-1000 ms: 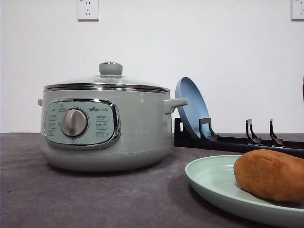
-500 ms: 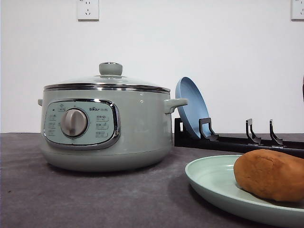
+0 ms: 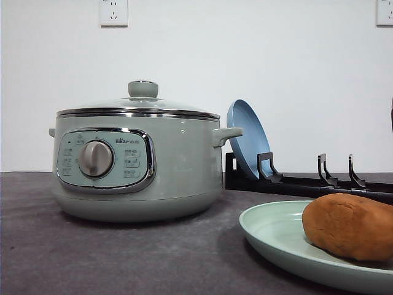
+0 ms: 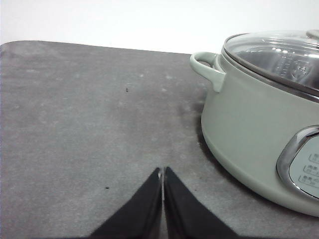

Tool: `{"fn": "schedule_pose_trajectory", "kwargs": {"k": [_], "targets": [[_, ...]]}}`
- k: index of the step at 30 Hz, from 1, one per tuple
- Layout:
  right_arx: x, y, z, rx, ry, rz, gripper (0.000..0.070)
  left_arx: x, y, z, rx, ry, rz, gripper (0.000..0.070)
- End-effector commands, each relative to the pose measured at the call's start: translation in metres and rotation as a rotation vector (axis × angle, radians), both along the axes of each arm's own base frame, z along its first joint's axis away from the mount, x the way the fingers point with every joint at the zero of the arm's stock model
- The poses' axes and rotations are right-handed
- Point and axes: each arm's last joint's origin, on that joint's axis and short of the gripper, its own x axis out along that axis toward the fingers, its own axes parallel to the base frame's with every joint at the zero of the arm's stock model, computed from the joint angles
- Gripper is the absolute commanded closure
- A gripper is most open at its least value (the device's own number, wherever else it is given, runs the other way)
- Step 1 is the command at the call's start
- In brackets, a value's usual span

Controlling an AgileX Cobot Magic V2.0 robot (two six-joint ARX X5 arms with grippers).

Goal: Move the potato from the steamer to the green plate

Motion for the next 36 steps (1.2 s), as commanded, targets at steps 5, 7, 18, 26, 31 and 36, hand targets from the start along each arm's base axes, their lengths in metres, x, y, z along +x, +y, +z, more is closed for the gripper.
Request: {"fn": "schedule_pose_trajectory", "kwargs": {"k": [5, 7, 18, 26, 31, 36], "targets": [[0.0004, -0.0002, -0.0013, -0.004, -0.006, -0.001, 0.0679, 0.0008, 0.0, -0.0073, 0.002, 0.024, 0.002, 0.07], [0.0004, -0.0002, -0.0013, -0.004, -0.006, -0.001, 0.0679, 0.0008, 0.0, -0.0073, 0.002, 0.024, 0.003, 0.07], [0.0004, -0.0002, -0.0013, -0.004, -0.006, -0.001, 0.0679, 0.0008, 0.0, -0.0073, 0.002, 0.024, 0.002, 0.07], [0.0004, -0.0002, -0.0013, -0.004, -0.006, -0.002, 0.0679, 0.0008, 0.0, -0.0073, 0.002, 0.024, 0.003, 0.07], [0.0004, -0.0002, -0.0013, -0.004, -0.006, -0.001, 0.0679, 0.0008, 0.0, -0.0073, 0.002, 0.024, 0.002, 0.07], [0.0004, -0.0002, -0.0013, -0.004, -0.006, -0.001, 0.0679, 0.0008, 0.0, -0.0073, 0.002, 0.024, 0.002, 0.07]]}}
